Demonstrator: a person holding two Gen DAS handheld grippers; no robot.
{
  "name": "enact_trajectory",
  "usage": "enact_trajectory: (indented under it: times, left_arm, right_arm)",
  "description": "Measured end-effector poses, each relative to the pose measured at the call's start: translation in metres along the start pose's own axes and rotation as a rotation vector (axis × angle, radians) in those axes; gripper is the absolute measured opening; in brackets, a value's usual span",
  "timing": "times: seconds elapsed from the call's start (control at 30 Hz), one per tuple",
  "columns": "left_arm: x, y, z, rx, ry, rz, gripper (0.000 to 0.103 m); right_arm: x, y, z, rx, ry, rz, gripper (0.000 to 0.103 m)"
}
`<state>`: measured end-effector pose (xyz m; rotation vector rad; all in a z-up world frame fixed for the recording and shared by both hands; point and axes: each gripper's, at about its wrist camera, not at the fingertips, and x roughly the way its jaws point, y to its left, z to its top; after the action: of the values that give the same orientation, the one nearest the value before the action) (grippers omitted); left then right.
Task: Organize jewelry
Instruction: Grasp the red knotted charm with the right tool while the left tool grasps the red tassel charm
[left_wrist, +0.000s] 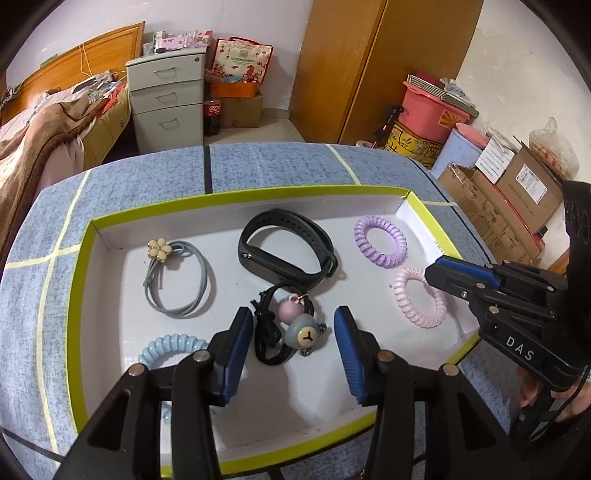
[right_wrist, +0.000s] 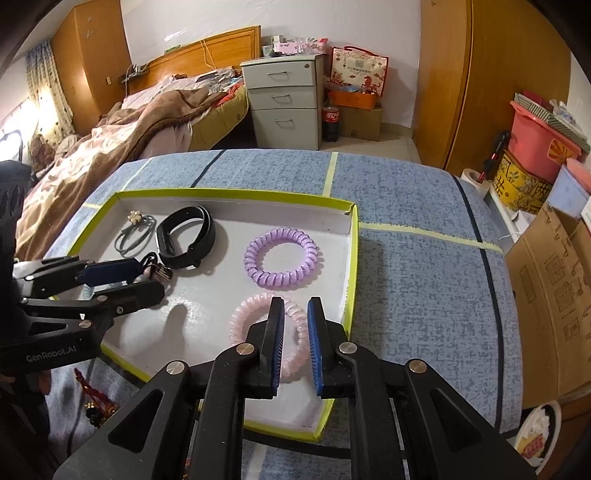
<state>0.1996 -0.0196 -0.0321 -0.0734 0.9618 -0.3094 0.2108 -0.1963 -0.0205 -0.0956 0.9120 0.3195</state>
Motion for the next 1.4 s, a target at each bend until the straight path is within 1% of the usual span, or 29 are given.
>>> enact_trajectory:
  times: [0.13,0.2,0.23,0.27,0.3,0.33,0.47,0.6,0.7,0.77,0.87,1.0,1.1,1.2,1.27,1.4]
  left_arm:
    - [-0.012,-0.001,-0.001,0.005,-0.028,-0.016,0.052]
    - [-0.020,-0.002,-0.002,0.003,-0.044,-0.014,0.054]
    - [-0.023,-0.002,-0.002,0.002,-0.051,-0.015,0.054]
    - [-0.027,-0.001,-0.003,-0.002,-0.059,-0.016,0.054]
    - [-0.032,-0.001,-0.005,-0.005,-0.068,-0.021,0.054]
    - [-0.036,0.000,-0.006,-0.008,-0.076,-0.028,0.055]
    - [-0.056,0.001,-0.014,-0.014,-0.110,-0.036,0.056]
    - [-0.074,0.004,-0.026,-0.030,-0.135,-0.049,0.057]
    - [-0.086,0.007,-0.038,-0.045,-0.159,-0.048,0.057]
    - [-0.091,0.010,-0.048,-0.058,-0.167,-0.060,0.057]
    - [-0.098,0.014,-0.061,-0.069,-0.174,-0.051,0.057]
    - [-0.106,0.021,-0.078,-0.095,-0.182,-0.039,0.058]
    - [-0.110,0.028,-0.084,-0.126,-0.189,-0.040,0.058]
    - [-0.112,0.030,-0.092,-0.135,-0.192,-0.044,0.058]
    - [-0.111,0.031,-0.097,-0.140,-0.187,-0.045,0.058]
    - [-0.110,0.033,-0.103,-0.148,-0.180,-0.037,0.058]
  right_arm:
    - [-0.008,0.001,0.000,0.008,-0.023,0.024,0.015]
    - [-0.013,0.002,-0.001,0.011,-0.037,0.033,0.019]
    - [-0.016,0.003,-0.001,0.011,-0.045,0.039,0.026]
    - [-0.021,0.004,-0.002,0.012,-0.055,0.046,0.039]
    - [-0.025,0.005,-0.003,0.012,-0.065,0.056,0.044]
    - [-0.029,0.005,-0.003,0.015,-0.074,0.062,0.047]
    - [-0.045,0.008,-0.009,0.025,-0.099,0.074,0.047]
    - [-0.062,0.014,-0.027,0.023,-0.118,0.093,0.047]
    - [-0.071,0.015,-0.044,0.042,-0.117,0.122,0.047]
    - [-0.074,0.015,-0.052,0.062,-0.106,0.152,0.047]
    - [-0.078,0.017,-0.064,0.072,-0.103,0.163,0.047]
    - [-0.077,0.024,-0.078,0.055,-0.077,0.163,0.047]
    - [-0.073,0.028,-0.084,0.055,-0.060,0.175,0.047]
    - [-0.069,0.032,-0.088,0.054,-0.036,0.205,0.047]
    - [-0.066,0.037,-0.089,0.046,-0.036,0.218,0.047]
    - [-0.059,0.045,-0.091,0.035,-0.015,0.220,0.047]
